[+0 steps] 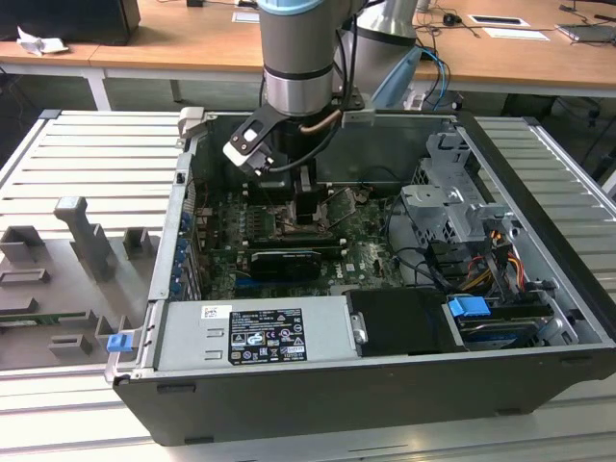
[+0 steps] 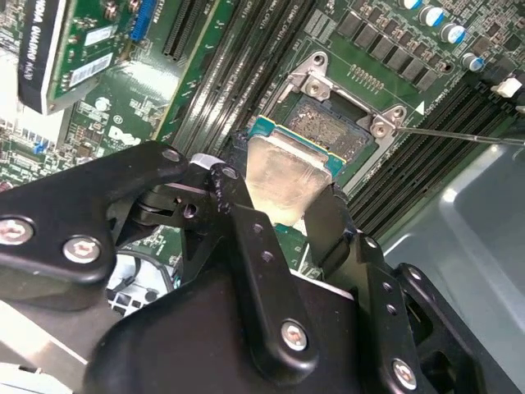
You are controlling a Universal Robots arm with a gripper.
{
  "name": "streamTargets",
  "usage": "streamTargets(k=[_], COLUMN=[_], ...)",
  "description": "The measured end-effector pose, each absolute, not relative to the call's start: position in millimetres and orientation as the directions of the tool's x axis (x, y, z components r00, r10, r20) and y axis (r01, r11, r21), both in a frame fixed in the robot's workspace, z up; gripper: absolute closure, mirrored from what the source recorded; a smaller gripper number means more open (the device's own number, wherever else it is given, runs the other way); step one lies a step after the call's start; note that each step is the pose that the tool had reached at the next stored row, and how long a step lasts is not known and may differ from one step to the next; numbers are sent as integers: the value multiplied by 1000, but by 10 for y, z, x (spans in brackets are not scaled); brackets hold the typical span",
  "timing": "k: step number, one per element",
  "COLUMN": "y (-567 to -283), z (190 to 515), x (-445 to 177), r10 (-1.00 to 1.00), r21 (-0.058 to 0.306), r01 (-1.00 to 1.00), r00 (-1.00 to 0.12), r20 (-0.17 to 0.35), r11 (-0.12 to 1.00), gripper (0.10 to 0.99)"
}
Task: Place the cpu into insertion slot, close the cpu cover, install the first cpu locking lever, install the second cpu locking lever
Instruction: 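Place the cpu into insertion slot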
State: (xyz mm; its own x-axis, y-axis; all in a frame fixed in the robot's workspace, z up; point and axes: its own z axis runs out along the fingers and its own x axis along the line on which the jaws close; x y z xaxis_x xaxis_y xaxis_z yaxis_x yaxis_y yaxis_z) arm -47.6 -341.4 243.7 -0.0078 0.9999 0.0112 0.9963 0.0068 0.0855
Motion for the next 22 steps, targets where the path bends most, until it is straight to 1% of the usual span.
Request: streamTargets(k=[9,22], y=[-3306,-3253], z=[2327,2155], x=[-480,-524], r10=[1000,1000], r21=[85,85], r01=[996,996], r00=[17,17], r20=[11,11], r11=[-18,-18], gripper=[561,561])
